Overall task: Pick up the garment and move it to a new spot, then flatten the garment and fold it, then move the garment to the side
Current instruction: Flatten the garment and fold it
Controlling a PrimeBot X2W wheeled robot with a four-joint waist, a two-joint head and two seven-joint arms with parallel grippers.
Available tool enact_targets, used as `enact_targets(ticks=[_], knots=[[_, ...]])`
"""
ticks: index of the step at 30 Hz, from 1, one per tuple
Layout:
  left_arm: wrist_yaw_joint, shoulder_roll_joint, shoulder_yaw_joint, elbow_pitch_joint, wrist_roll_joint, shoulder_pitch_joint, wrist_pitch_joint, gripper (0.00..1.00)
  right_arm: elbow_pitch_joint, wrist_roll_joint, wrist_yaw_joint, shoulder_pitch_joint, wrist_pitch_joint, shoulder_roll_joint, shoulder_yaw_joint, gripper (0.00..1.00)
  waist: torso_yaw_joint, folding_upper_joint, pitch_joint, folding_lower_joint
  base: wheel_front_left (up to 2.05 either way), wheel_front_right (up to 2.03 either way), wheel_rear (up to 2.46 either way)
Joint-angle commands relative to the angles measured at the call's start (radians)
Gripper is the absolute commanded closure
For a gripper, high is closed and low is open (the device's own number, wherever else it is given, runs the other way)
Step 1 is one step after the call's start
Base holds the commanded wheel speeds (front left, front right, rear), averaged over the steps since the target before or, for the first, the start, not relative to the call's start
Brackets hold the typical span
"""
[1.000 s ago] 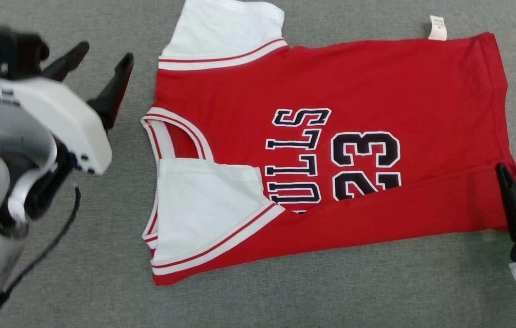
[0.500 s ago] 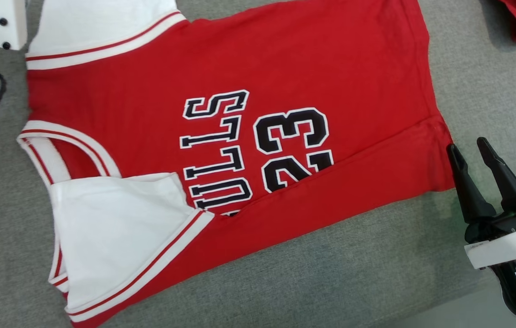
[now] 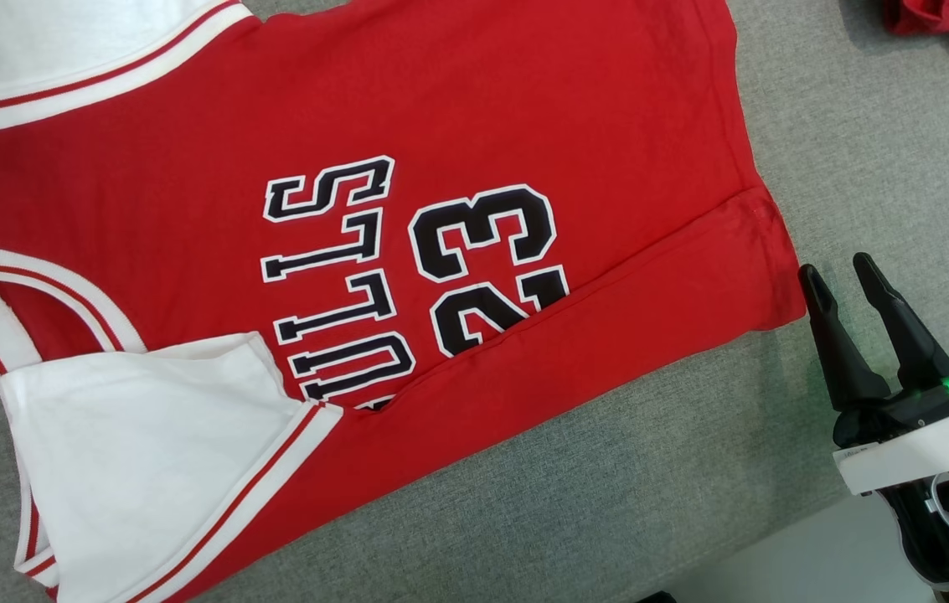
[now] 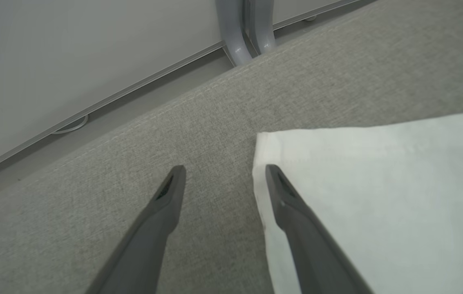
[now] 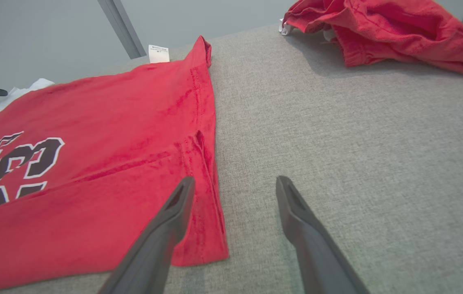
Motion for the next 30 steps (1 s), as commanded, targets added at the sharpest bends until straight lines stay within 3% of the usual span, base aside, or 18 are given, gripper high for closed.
enact_targets(ticks=[1, 15, 16, 17, 19, 22, 24, 30], knots=[[-0.007, 0.003, 0.000, 0.011, 0.002, -0.017, -0.006, 0.00, 0.001, -0.001, -0.001, -0.012, -0.006, 0.005, -0.002, 0.00, -0.004, 0.0000, 0.003, 0.0000, 0.00, 0.00, 0.00], [-0.031, -0.008, -0.029, 0.038, 0.010, -0.064, 0.010, 0.01, 0.005, 0.003, -0.001, -0.032, -0.006, 0.013, 0.004, 0.00, -0.014, 0.0000, 0.031, 0.0000, 0.00, 0.00, 0.00], [-0.034, -0.011, -0.029, 0.038, 0.007, -0.066, 0.011, 0.12, 0.006, 0.004, -0.001, -0.034, -0.006, 0.013, 0.005, 0.00, -0.014, 0.0000, 0.033, 0.0000, 0.00, 0.00, 0.00], [-0.040, -0.013, -0.032, 0.039, 0.003, -0.066, 0.012, 0.41, 0.006, 0.004, -0.001, -0.035, -0.006, 0.013, 0.006, 0.00, -0.014, 0.0000, 0.034, 0.0000, 0.00, 0.00, 0.00], [-0.052, -0.016, -0.038, 0.040, -0.001, -0.069, 0.021, 0.69, 0.008, 0.005, -0.001, -0.038, -0.006, 0.012, 0.007, 0.00, -0.014, 0.0000, 0.035, 0.0000, 0.00, 0.00, 0.00], [-0.060, -0.018, -0.042, 0.044, -0.005, -0.076, 0.028, 0.91, 0.010, 0.008, -0.001, -0.051, -0.006, 0.011, 0.011, 0.00, -0.017, 0.0000, 0.037, 0.0000, 0.00, 0.00, 0.00], [-0.063, -0.017, -0.044, 0.051, -0.011, -0.076, 0.039, 1.00, 0.010, 0.008, -0.001, -0.055, -0.006, 0.011, 0.016, 0.00, -0.021, 0.0000, 0.039, 0.0000, 0.00, 0.00, 0.00], [-0.079, -0.011, -0.039, 0.046, -0.026, -0.072, 0.031, 1.00, -0.002, 0.011, -0.001, -0.063, -0.006, 0.005, 0.010, 0.00, -0.027, 0.0000, 0.036, 0.0000, 0.00, 0.00, 0.00]])
